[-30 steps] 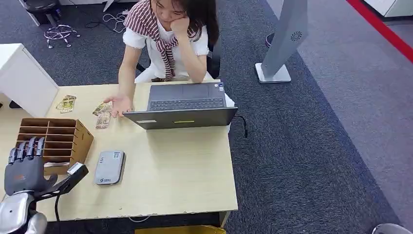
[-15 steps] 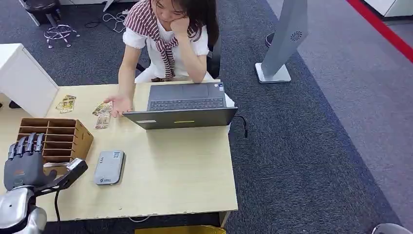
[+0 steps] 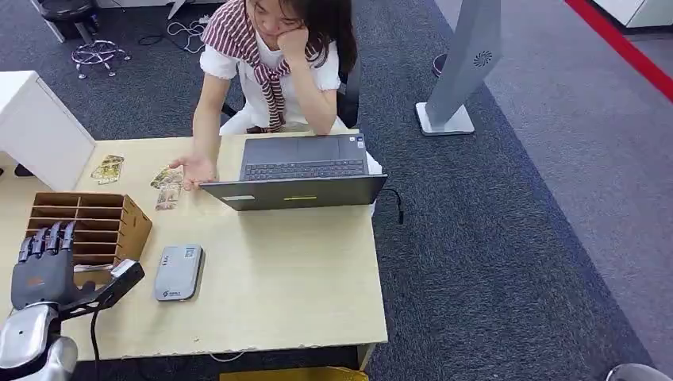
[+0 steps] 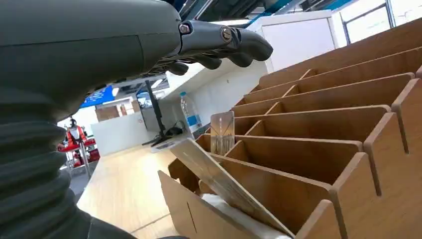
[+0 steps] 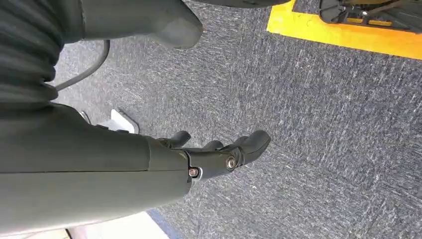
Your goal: Pass the card to the sensor for recognition and then transmit it.
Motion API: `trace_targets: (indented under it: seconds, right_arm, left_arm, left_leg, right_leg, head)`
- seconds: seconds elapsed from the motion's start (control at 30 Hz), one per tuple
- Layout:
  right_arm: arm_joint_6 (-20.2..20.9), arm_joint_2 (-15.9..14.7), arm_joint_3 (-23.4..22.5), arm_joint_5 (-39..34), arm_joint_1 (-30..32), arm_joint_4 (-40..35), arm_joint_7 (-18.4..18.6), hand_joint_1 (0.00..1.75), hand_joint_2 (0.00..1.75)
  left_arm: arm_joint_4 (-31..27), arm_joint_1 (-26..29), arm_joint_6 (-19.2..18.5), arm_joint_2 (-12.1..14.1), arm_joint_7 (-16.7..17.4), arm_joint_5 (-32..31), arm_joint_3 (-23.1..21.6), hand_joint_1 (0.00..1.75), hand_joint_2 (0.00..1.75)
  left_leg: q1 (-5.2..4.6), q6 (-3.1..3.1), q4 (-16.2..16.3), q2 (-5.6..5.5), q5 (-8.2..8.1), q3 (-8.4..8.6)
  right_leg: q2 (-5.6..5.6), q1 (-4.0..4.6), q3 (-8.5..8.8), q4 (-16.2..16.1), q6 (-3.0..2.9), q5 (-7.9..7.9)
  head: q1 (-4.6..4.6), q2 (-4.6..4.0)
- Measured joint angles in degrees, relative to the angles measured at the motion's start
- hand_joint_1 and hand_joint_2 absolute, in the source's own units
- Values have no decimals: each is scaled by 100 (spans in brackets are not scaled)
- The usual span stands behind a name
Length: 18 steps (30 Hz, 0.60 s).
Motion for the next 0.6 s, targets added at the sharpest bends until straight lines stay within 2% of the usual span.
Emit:
trace_targets:
  seconds: [0.33, 0.37, 0.6]
  right_arm:
    - [0, -2, 0, 0, 0, 0, -2, 0, 175]
    - [0, -2, 0, 0, 0, 0, -2, 0, 175]
    - [0, -4, 0, -11, 0, 0, -17, 0, 175]
  left_arm:
    - [68, -7, -37, 0, 0, 13, 0, 0, 175]
    - [77, -11, -37, 0, 0, 15, 0, 175, 175]
    - [83, -8, 109, 0, -208, 142, -7, 175, 175]
  left_leg:
    - [0, 0, 0, 0, 0, 0]
    - [0, 0, 0, 0, 0, 0]
    - [0, 0, 0, 0, 0, 0]
  right_leg:
    - [0, 0, 0, 0, 0, 0]
    - [0, 0, 0, 0, 0, 0]
    - [0, 0, 0, 0, 0, 0]
  head:
    - [0, 0]
    - [0, 0]
    - [0, 0]
